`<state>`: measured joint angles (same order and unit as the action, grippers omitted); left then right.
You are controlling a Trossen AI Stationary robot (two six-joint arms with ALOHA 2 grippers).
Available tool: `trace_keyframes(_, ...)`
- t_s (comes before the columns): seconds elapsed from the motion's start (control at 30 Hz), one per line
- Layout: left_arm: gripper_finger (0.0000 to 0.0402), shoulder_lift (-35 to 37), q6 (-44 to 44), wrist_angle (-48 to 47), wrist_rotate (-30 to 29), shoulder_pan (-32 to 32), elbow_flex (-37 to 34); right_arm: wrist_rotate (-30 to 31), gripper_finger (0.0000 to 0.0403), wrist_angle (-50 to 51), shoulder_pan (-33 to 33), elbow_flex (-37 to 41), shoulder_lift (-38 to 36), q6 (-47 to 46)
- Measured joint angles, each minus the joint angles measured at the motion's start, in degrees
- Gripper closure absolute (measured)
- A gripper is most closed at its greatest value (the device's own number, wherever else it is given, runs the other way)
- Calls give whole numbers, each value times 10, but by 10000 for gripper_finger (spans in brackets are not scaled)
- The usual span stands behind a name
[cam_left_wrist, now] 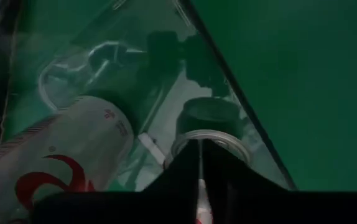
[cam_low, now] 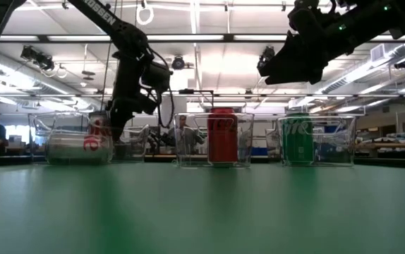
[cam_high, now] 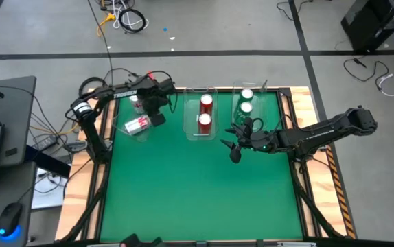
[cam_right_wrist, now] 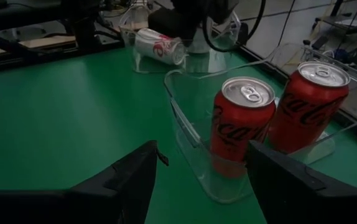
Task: Sort soda cans
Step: Put the red-silver soda can into the left transparent bin
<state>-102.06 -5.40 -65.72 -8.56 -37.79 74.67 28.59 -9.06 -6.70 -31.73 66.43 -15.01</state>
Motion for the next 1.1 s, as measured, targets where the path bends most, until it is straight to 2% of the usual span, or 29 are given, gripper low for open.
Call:
trace_keyframes(0.07,394,0,-6,-11,10,-6,0,0,155,-1,0,0,0,0)
trace_keyframes(0.43,399,0,-19,-42,23,-12,0,0,155,-2,0,0,0,1)
trace_keyframes(0.63,400,0,-18,-123,12,-10,2,0,160,-2,0,0,0,2)
trace_keyframes(0.77,401,5,-16,-158,-20,-1,16,0,159,-2,1,0,0,4)
trace_keyframes(0.97,401,28,-3,-160,-27,10,43,0,156,-2,1,0,0,4)
trace_keyframes(1.1,401,26,11,-113,-16,10,19,0,158,-2,1,0,0,5)
